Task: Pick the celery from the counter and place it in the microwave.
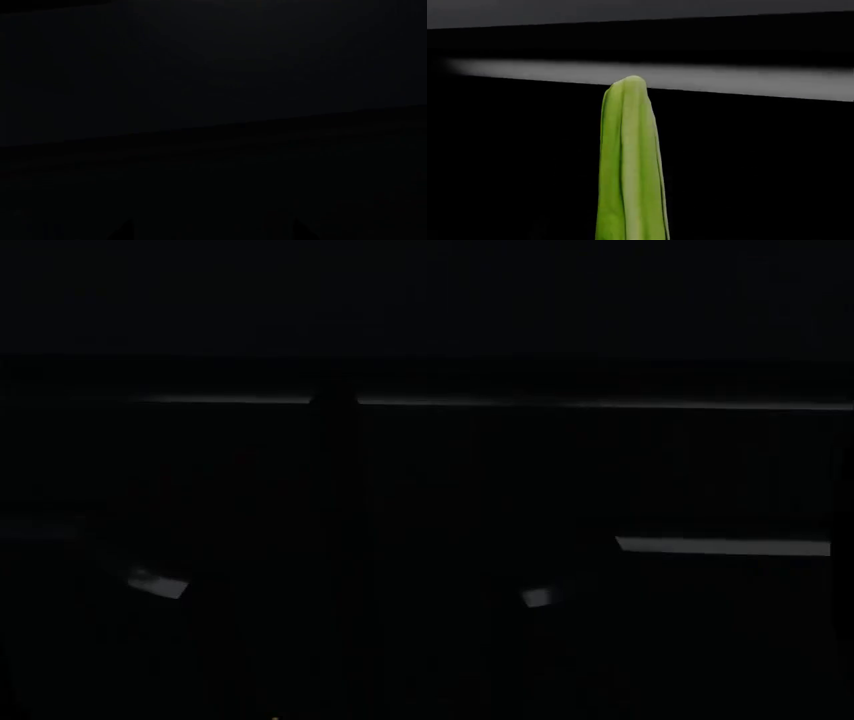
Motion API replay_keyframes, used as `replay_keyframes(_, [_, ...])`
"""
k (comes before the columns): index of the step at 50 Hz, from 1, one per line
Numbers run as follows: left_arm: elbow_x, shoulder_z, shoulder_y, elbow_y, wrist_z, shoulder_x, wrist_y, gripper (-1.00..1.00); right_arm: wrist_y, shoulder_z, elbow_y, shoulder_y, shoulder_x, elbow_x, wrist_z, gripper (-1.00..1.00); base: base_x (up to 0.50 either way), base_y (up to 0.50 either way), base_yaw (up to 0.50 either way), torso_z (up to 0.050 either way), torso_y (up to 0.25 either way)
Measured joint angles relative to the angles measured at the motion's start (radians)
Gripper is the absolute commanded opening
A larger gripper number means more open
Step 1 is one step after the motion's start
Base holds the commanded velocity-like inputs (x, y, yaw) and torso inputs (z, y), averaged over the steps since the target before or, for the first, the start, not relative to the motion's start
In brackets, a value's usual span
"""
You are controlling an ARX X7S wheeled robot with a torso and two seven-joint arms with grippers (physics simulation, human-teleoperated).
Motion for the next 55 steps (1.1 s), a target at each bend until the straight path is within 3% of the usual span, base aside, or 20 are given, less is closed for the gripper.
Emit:
replay_keyframes(13, [0.012,-0.048,0.061,0.000,0.000,-0.010,-0.021,1.00,-0.018,0.041,0.064,0.004,-0.072,-0.235,-0.141,-1.00,0.00,0.00,0.00,0.000,0.000])
replay_keyframes(55, [0.032,-0.075,0.114,0.000,0.000,-0.029,-0.028,1.00,-0.096,-0.057,0.359,0.004,-0.097,-0.469,-0.360,-1.00,0.00,0.00,0.00,0.000,0.000])
